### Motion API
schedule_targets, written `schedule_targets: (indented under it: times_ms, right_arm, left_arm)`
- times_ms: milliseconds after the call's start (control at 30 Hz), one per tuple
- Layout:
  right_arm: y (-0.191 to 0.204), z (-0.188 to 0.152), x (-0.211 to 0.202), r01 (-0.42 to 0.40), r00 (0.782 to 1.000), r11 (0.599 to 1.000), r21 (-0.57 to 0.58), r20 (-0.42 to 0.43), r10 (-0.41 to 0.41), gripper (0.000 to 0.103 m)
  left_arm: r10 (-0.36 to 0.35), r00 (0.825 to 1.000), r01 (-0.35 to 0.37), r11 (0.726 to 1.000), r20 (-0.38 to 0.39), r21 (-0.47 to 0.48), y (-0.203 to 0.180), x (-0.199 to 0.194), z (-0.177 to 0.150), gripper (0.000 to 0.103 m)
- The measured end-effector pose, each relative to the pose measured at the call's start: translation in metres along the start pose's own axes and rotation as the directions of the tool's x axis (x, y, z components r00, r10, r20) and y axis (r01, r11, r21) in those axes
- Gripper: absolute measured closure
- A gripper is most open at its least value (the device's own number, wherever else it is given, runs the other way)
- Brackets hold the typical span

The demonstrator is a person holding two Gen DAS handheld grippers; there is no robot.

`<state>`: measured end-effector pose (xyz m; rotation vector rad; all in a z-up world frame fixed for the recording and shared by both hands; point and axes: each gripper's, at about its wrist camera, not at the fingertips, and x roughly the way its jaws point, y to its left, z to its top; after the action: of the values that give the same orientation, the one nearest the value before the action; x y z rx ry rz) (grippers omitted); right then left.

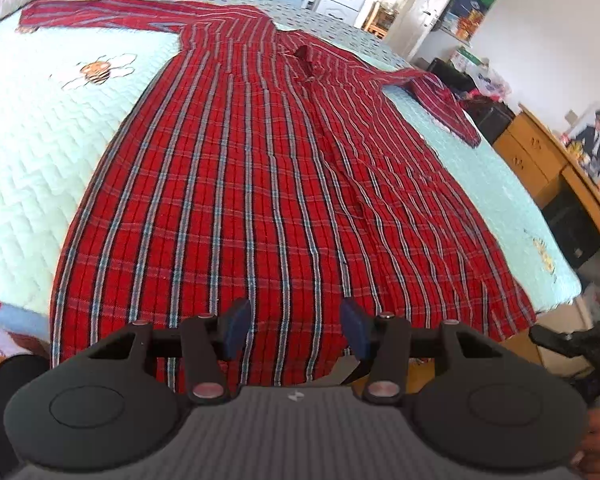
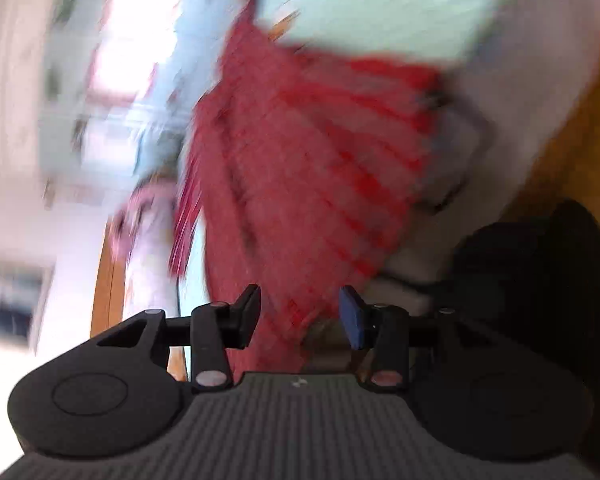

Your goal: Fold clothes

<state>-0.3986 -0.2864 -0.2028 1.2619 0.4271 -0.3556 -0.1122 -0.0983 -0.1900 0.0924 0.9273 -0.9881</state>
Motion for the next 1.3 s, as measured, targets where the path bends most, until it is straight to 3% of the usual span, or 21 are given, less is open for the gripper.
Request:
schedule_targets:
  times_ms: [67,133,200,233,300,333,400,533,700,767,867,967,1033,1067,1100,1167,1300]
  right_arm:
    - [0.034,-0.01,0.014,0.044,0.999,0.98,-0.196,-0.02,-0.049,0.057]
    - [0.069,-0.028,0.034,0.154,0.985,0.87,-0.468,0.008,-0.17,0.057]
    - [0.094,-0.051,0.055,0.246,0.96,0.695,-0.676,0.071,-0.271,0.061]
    - [0.1,-0.062,0.065,0.275,0.947,0.61,-0.743,0.099,-0.305,0.063]
    - [0.111,-0.084,0.085,0.317,0.919,0.431,-0.845,0.16,-0.361,0.076]
    - [0.111,-0.093,0.094,0.327,0.907,0.365,-0.872,0.181,-0.381,0.081]
    - [0.104,-0.1,0.104,0.347,0.887,0.304,-0.887,0.206,-0.413,0.09]
    - [0.095,-0.106,0.113,0.391,0.85,0.209,-0.896,0.265,-0.455,0.091]
    - [0.092,-0.107,0.12,0.394,0.836,0.194,-0.898,0.262,-0.482,0.092]
    - [0.09,-0.108,0.123,0.396,0.832,0.195,-0.897,0.261,-0.49,0.097]
    - [0.089,-0.103,0.125,0.398,0.835,0.229,-0.888,0.248,-0.491,0.099]
    - [0.087,-0.098,0.126,0.396,0.841,0.267,-0.878,0.231,-0.489,0.1]
    - [0.085,-0.095,0.126,0.392,0.847,0.293,-0.872,0.219,-0.484,0.101]
    - [0.085,-0.094,0.125,0.391,0.851,0.306,-0.868,0.214,-0.48,0.101]
    - [0.085,-0.093,0.125,0.39,0.854,0.318,-0.864,0.21,-0.476,0.102]
    - [0.085,-0.09,0.124,0.385,0.861,0.341,-0.858,0.2,-0.468,0.102]
    - [0.086,-0.09,0.119,0.356,0.882,0.382,-0.853,0.171,-0.44,0.102]
  left_arm:
    - [0.044,0.999,-0.046,0.992,0.02,0.117,-0.013,0.004,-0.005,0.051]
    - [0.104,0.993,-0.116,0.955,0.057,0.274,-0.028,0.01,-0.012,0.051]
    - [0.144,0.986,-0.168,0.893,0.089,0.417,-0.043,0.018,-0.022,0.051]
    - [0.146,0.985,-0.17,0.876,0.088,0.451,-0.047,0.024,-0.025,0.051]
    - [0.138,0.988,-0.156,0.864,0.072,0.479,-0.05,0.035,-0.029,0.051]
    - [0.135,0.989,-0.148,0.865,0.062,0.479,-0.049,0.041,-0.03,0.051]
    - [0.133,0.99,-0.135,0.87,0.038,0.473,-0.047,0.052,-0.031,0.051]
    - [0.127,0.992,-0.123,0.872,0.025,0.475,-0.046,0.063,-0.033,0.046]
    - [0.099,0.995,-0.091,0.874,0.009,0.478,-0.058,0.066,-0.037,0.046]
    - [0.103,0.995,-0.094,0.869,0.008,0.487,-0.06,0.069,-0.04,0.046]
    - [0.085,0.996,-0.076,0.875,0.003,0.479,-0.059,0.072,-0.04,0.048]
    - [0.075,0.997,-0.067,0.873,0.002,0.483,-0.062,0.073,-0.038,0.066]
    - [0.063,0.998,-0.051,0.872,-0.008,0.487,-0.065,0.073,-0.036,0.089]
    - [0.058,0.998,-0.045,0.871,-0.012,0.489,-0.066,0.073,-0.036,0.09]
    - [0.052,0.999,-0.038,0.872,-0.016,0.488,-0.067,0.072,-0.035,0.102]
    - [0.035,0.999,-0.018,0.877,-0.027,0.48,-0.067,0.072,-0.035,0.103]
    - [-0.01,0.999,0.025,0.917,-0.039,0.398,-0.058,0.067,-0.029,0.103]
